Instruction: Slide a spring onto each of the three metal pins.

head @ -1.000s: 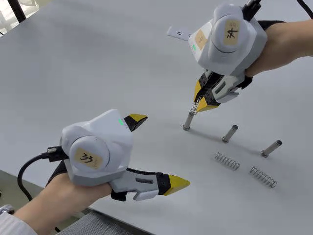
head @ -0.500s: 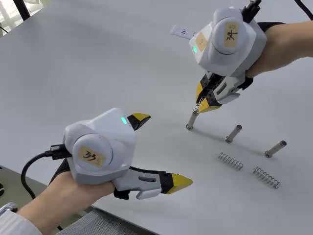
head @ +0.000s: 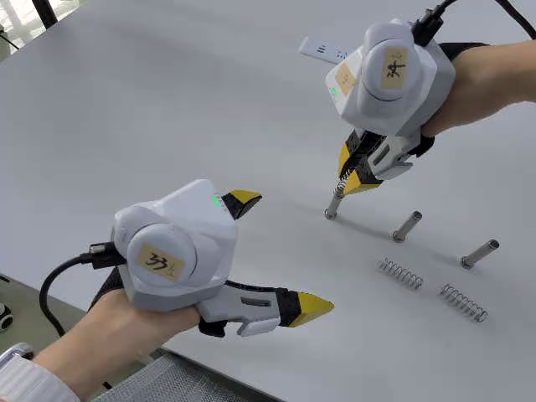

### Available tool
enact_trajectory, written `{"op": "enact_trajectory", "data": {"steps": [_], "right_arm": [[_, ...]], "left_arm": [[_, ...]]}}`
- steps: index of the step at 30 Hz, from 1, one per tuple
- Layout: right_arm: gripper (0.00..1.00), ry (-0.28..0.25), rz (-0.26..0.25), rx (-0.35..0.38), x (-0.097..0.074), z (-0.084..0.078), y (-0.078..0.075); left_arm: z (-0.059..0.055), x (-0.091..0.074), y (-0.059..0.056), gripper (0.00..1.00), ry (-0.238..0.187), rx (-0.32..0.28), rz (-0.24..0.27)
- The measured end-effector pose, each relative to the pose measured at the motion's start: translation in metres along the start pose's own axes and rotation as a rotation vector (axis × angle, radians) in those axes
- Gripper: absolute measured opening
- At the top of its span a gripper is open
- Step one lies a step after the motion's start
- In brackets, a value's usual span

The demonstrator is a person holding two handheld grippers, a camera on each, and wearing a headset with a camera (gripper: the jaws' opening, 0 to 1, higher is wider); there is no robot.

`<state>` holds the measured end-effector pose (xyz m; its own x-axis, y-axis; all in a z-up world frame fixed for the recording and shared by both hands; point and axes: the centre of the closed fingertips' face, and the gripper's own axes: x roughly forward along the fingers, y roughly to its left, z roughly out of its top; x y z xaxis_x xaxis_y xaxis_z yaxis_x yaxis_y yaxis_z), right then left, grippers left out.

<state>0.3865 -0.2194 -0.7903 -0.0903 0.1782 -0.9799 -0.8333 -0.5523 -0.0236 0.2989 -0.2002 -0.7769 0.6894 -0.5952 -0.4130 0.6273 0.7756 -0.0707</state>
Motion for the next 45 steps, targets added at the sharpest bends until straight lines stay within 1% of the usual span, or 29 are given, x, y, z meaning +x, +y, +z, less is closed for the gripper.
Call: {"op": "enact_trajectory", "data": {"steps": [4,6,8,14,15,18,22,25,30,33,45], "right_arm": [[0.07,0.007,0.001,-0.006,0.006,-0.001,-0.001],[0.07,0.014,0.013,-0.003,0.009,-0.001,0.001],[0.07,0.025,0.007,-0.013,0.013,-0.002,0.001],[0.07,0.03,0.022,-0.011,0.021,-0.002,0.004],[0.07,0.032,0.024,-0.01,0.021,0.0,0.007],[0.07,0.038,0.032,-0.012,0.027,-0.001,0.006],[0.07,0.039,0.039,-0.004,0.033,-0.005,0.003],[0.07,0.037,0.043,0.001,0.035,-0.005,0.002],[0.07,0.03,0.049,0.013,0.042,-0.006,0.004],[0.07,0.02,0.049,0.023,0.042,-0.005,0.004],[0.07,0.033,0.056,0.009,0.042,-0.005,0.001]], "left_arm": [[-0.001,0.0,0.001,0.88,0.001,-0.006,0.001],[-0.001,0.0,0.001,0.88,0.002,-0.004,0.002],[0.0,0.0,0.001,0.88,-0.001,-0.008,0.002],[-0.001,0.0,0.001,0.88,0.002,-0.008,0.003],[-0.001,0.0,0.001,0.88,0.002,-0.01,0.002],[-0.001,0.0,0.002,0.88,0.003,-0.01,0.005],[-0.001,0.0,0.002,0.87,0.004,-0.013,0.004],[-0.002,0.001,0.002,0.87,0.009,-0.016,0.003],[-0.002,0.001,0.002,0.87,0.006,-0.017,0.005],[-0.002,0.001,0.002,0.86,0.006,-0.02,0.003],[-0.002,0.001,-0.001,0.86,0.01,-0.018,-0.007]]}}
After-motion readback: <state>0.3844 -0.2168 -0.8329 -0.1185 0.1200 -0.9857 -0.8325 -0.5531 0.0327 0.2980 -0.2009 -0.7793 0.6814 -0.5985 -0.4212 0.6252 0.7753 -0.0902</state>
